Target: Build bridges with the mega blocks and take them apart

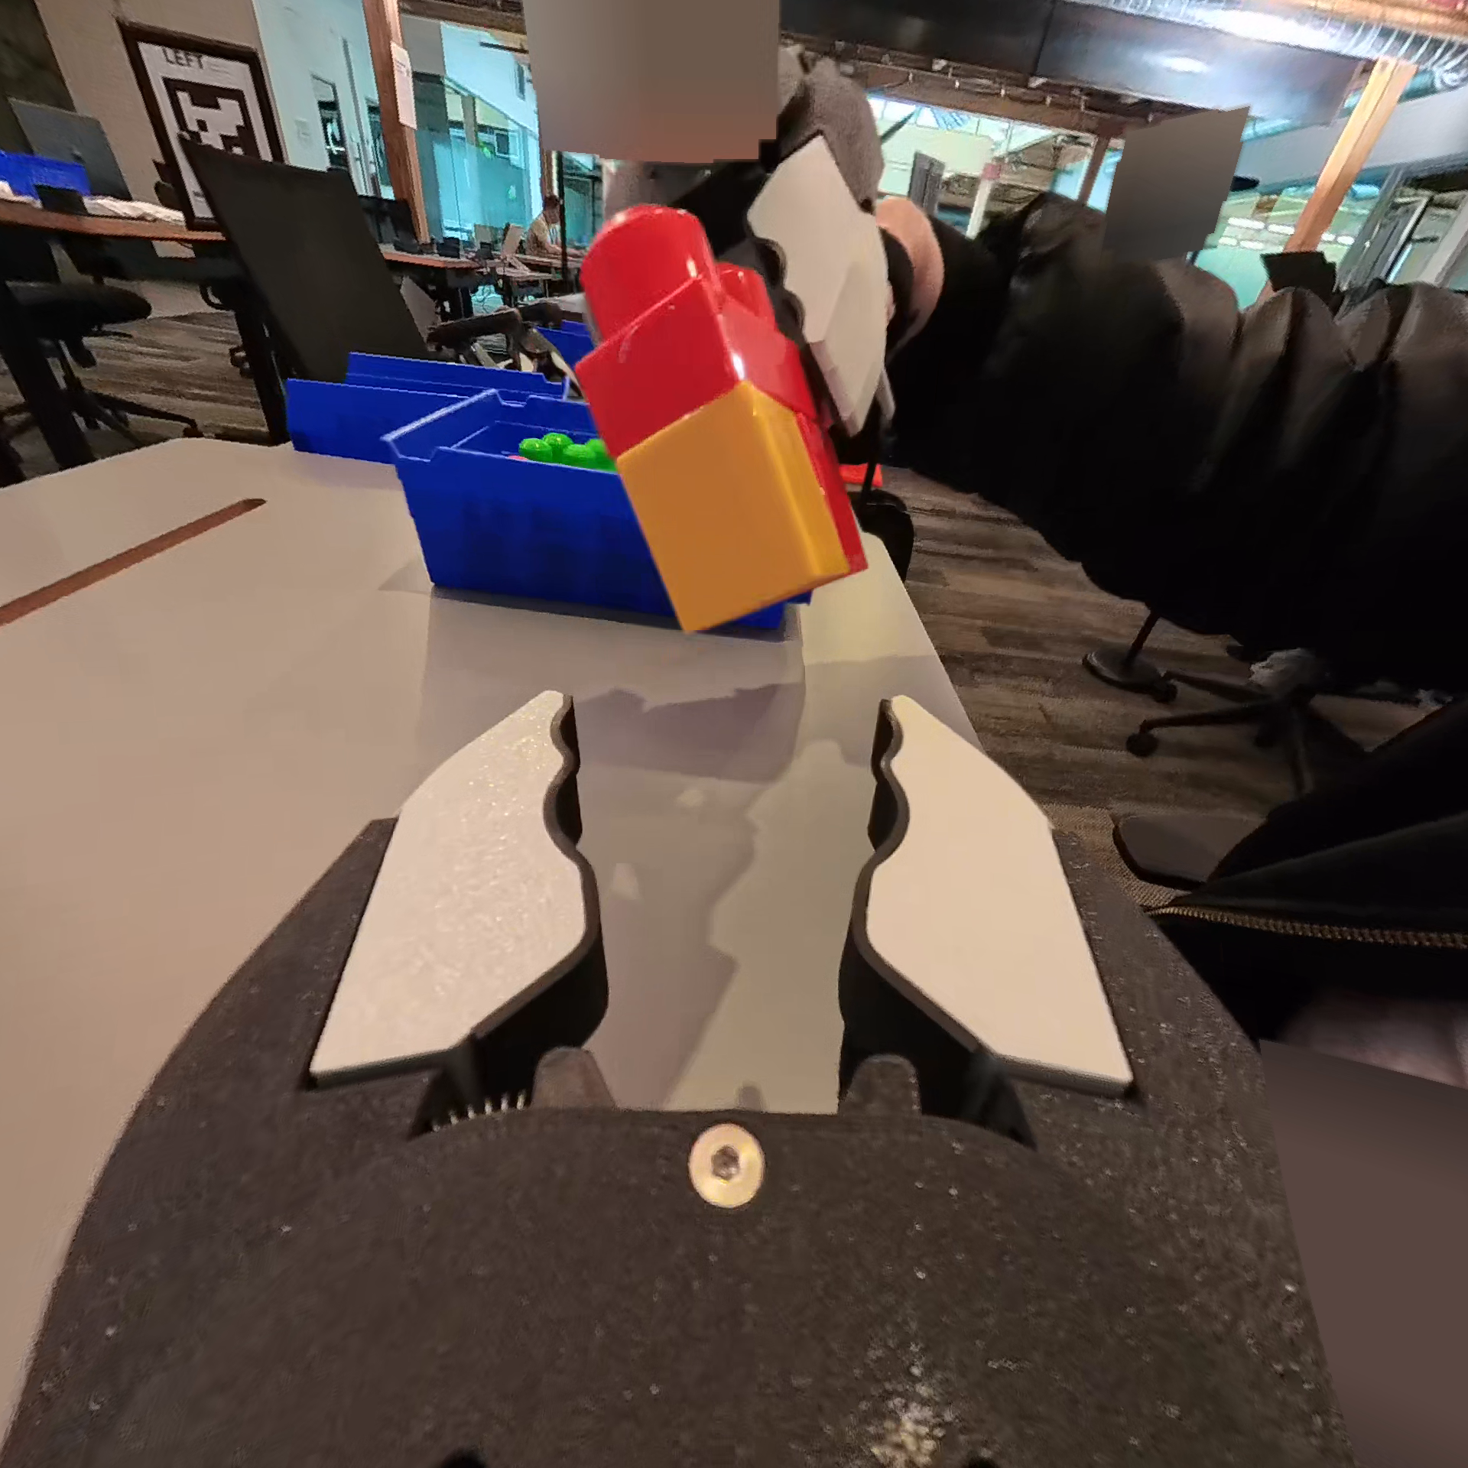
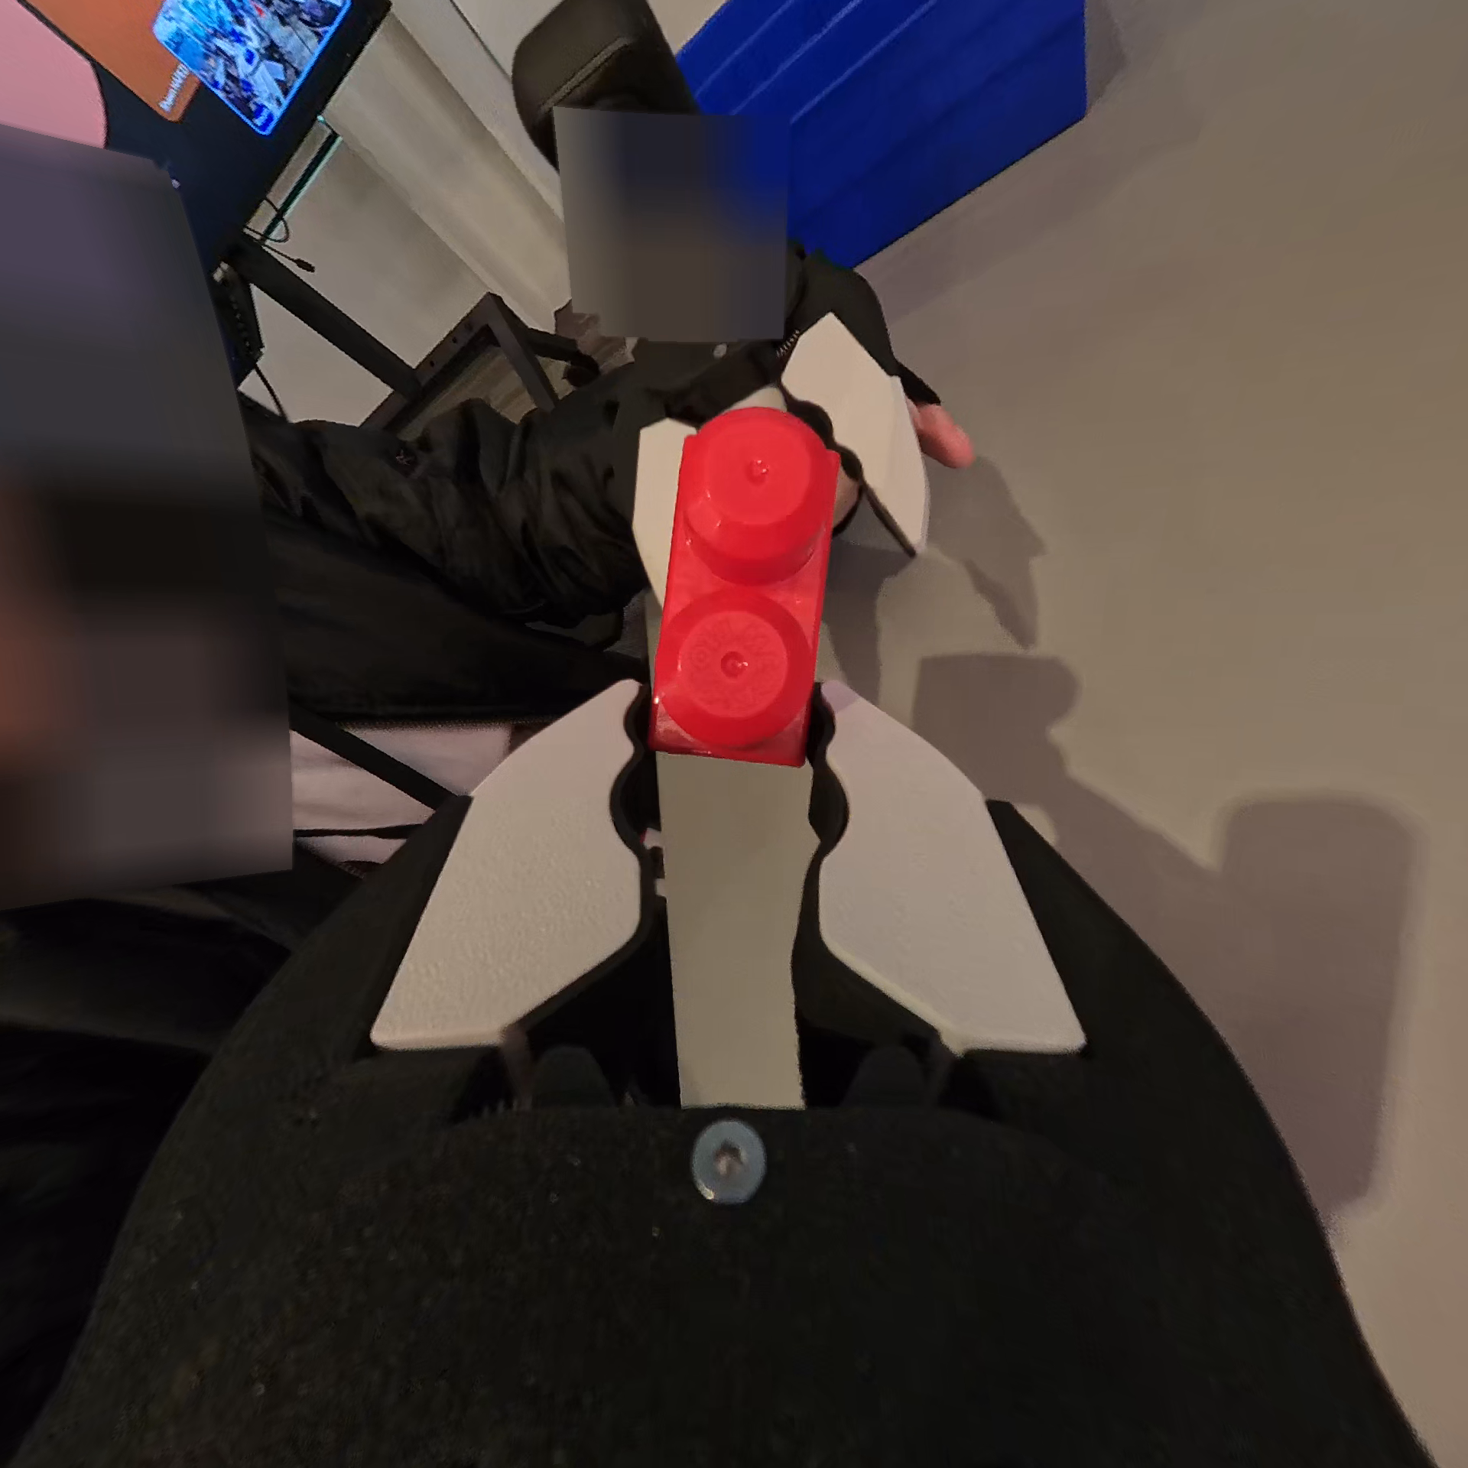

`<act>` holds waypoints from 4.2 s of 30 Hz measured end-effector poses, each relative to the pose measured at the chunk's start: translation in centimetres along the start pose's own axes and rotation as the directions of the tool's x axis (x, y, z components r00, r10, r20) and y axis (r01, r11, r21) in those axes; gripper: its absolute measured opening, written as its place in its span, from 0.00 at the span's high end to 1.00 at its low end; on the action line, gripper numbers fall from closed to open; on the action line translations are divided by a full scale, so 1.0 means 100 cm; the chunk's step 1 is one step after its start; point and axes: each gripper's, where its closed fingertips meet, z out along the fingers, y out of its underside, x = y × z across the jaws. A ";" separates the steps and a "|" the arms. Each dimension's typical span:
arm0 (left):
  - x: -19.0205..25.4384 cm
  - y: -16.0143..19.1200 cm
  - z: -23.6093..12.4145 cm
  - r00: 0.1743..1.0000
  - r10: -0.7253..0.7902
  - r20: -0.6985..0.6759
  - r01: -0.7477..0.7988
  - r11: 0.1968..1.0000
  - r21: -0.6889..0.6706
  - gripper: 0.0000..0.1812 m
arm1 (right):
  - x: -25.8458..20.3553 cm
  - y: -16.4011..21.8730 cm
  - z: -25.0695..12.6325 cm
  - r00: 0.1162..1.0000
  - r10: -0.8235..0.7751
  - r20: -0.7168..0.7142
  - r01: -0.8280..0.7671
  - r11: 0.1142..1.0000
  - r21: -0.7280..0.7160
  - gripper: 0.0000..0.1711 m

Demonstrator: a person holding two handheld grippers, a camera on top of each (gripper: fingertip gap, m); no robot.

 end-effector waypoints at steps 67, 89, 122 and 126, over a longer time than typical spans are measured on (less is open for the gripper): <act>-0.044 0.026 -0.014 0.852 -0.519 0.069 0.522 0.852 -0.035 0.80 | 0.069 -0.005 0.049 0.169 -0.780 -0.603 0.733 0.509 -0.452 0.39; -0.042 0.018 -0.014 0.847 -0.529 0.049 0.530 0.848 -0.005 0.80 | 0.088 -0.002 0.061 0.029 -0.820 -0.572 0.666 0.442 -0.601 0.43; -0.022 -0.020 -0.020 0.961 -0.276 -0.028 0.277 0.950 0.142 0.80 | 0.030 -0.015 0.038 0.965 -0.204 -0.168 0.256 0.878 0.404 0.73; -0.020 -0.017 -0.019 0.963 -0.266 -0.032 0.268 0.955 0.124 0.80 | 0.037 -0.010 0.043 0.944 -0.236 -0.229 0.306 0.887 0.347 0.78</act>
